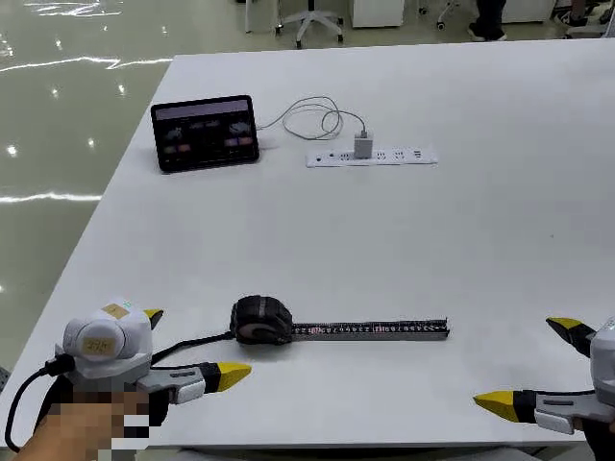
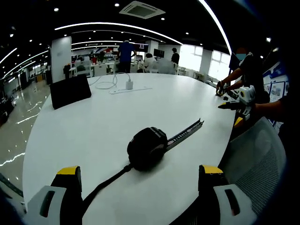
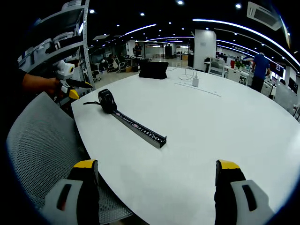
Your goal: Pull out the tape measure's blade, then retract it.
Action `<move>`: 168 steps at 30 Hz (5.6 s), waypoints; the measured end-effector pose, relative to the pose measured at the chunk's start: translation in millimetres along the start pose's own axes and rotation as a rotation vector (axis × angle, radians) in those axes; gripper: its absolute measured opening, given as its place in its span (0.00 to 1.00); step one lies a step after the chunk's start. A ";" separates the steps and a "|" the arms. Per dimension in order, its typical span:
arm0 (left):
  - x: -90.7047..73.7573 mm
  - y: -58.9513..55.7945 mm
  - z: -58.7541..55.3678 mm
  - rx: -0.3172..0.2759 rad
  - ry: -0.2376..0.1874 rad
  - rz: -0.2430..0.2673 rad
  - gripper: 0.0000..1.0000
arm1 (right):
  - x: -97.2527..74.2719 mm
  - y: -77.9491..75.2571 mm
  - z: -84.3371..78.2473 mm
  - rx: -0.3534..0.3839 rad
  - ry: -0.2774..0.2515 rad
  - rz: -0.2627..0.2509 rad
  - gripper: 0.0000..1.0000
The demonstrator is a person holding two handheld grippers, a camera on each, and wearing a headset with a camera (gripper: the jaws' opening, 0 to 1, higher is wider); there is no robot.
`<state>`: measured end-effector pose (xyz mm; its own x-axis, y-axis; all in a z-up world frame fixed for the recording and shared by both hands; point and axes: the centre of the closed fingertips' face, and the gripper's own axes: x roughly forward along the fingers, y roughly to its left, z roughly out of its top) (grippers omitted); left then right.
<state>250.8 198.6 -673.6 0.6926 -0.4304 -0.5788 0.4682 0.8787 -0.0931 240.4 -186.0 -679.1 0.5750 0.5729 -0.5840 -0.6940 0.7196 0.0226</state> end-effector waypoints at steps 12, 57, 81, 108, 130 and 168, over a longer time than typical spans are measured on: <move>-1.7 -14.2 -4.7 0.040 0.015 -0.042 1.00 | -7.8 -2.1 -3.1 -0.010 0.006 -0.030 1.00; 49.7 -24.2 31.9 -0.162 -0.016 0.128 1.00 | 15.9 -20.7 18.5 -0.110 0.081 0.056 1.00; 101.4 -20.0 12.6 -0.228 -0.026 0.177 0.93 | 62.6 -17.7 9.5 -0.201 0.190 0.153 0.98; 105.2 -9.9 12.8 -0.245 -0.047 0.230 0.62 | 100.5 -8.3 2.9 -0.324 0.282 0.281 0.51; 105.4 -10.9 11.4 -0.237 -0.041 0.230 0.62 | 119.1 -14.3 -10.6 -0.389 0.323 0.259 0.12; 107.2 -10.4 10.6 -0.230 -0.017 0.226 0.60 | 121.8 -9.9 -12.4 -0.687 0.510 0.477 0.11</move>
<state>325.9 141.1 -726.1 0.7750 -0.2204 -0.5923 0.1664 0.9753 -0.1452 311.9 -128.3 -760.5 0.0242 0.3896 -0.9207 -0.9991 -0.0214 -0.0353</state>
